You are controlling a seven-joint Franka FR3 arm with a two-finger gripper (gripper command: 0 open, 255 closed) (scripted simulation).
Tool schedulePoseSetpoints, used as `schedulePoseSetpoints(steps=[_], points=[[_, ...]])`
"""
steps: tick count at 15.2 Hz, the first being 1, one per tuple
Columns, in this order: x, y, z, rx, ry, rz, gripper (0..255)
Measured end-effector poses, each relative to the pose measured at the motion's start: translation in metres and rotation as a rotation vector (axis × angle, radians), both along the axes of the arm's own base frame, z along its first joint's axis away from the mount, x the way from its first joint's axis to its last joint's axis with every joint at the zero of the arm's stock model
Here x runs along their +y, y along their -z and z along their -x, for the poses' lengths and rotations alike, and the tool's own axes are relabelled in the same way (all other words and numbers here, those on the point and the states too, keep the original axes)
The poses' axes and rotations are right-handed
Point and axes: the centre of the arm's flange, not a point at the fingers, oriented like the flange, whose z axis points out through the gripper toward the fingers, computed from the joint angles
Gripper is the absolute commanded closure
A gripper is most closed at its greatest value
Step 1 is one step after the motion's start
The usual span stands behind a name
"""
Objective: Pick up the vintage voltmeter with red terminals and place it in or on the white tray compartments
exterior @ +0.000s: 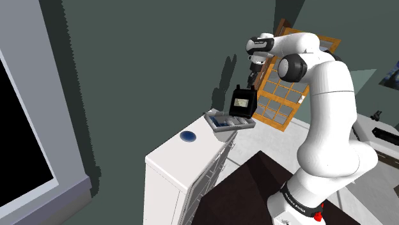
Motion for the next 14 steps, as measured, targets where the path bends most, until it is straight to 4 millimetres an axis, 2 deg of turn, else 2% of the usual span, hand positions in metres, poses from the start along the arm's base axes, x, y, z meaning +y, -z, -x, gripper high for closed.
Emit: schedulePoseSetpoints(steps=[5, 9, 14], points=[[0.001, 0.027, 0.0, 0.0, 0.0, 0.0, 255], [-0.003, 0.036, 0.003, -0.014, 0.005, 0.017, 255], [-0.006, 0.058, 0.002, -0.017, 0.006, 0.023, 255]])
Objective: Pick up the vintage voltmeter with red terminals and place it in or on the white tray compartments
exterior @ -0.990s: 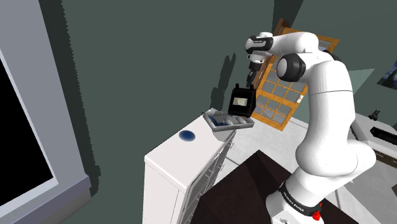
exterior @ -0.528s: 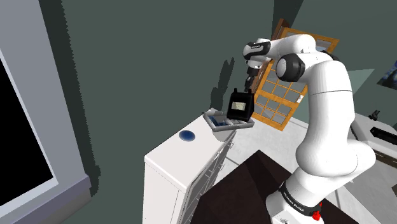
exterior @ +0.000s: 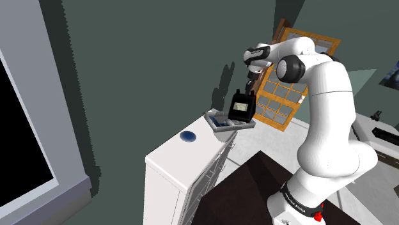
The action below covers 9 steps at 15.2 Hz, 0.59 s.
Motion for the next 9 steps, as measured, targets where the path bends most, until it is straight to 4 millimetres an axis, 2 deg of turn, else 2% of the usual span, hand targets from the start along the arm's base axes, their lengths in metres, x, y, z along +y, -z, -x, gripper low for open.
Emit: schedulePoseSetpoints(steps=[8, 9], points=[[-0.002, 0.0059, -0.0003, -0.011, 0.002, 0.011, 255], [-0.0009, 0.0055, 0.0007, -0.013, 0.002, 0.013, 0]])
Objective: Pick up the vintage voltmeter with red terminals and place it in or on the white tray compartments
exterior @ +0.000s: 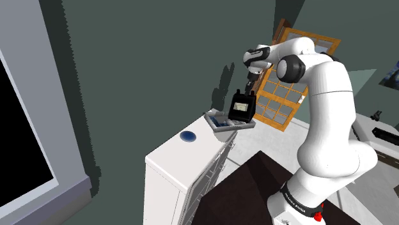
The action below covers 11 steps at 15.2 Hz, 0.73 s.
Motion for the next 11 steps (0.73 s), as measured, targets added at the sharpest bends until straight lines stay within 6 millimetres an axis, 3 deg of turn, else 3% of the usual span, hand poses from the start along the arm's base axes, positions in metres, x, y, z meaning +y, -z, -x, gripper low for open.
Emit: schedulePoseSetpoints(steps=[6, 11], points=[[0.01, 0.014, -0.001, 0.024, -0.009, -0.031, 0], [0.006, -0.028, -0.006, 0.025, -0.008, -0.032, 0]])
